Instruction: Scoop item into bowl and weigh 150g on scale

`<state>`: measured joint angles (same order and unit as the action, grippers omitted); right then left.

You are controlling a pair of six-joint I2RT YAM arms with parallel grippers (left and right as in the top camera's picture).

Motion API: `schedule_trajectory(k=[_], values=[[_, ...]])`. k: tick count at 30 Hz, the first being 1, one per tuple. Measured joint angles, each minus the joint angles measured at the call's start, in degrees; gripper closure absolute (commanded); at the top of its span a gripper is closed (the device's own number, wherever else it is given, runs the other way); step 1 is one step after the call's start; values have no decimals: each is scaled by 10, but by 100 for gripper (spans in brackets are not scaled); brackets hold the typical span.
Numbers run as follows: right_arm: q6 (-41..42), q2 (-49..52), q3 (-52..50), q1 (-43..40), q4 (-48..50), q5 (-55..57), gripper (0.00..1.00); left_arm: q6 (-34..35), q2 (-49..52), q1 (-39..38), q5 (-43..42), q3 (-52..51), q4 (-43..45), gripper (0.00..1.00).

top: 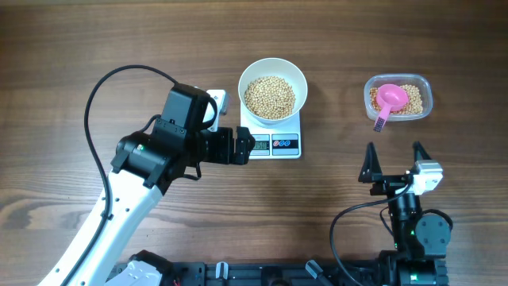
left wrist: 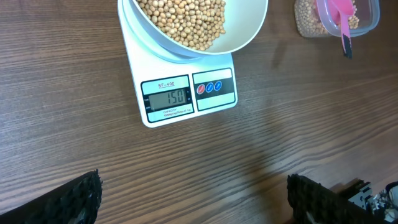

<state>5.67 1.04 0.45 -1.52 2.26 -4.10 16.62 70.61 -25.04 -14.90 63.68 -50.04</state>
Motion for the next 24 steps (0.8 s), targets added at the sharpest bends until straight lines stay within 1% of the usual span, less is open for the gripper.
schedule_trajectory(k=[4, 24], values=[[-1, 0, 0, 3, -22, 0, 0, 0, 0, 0, 0, 0, 0, 0], [-13, 0, 0, 3, -22, 0, 0, 0, 0, 0, 0, 0, 0, 0]])
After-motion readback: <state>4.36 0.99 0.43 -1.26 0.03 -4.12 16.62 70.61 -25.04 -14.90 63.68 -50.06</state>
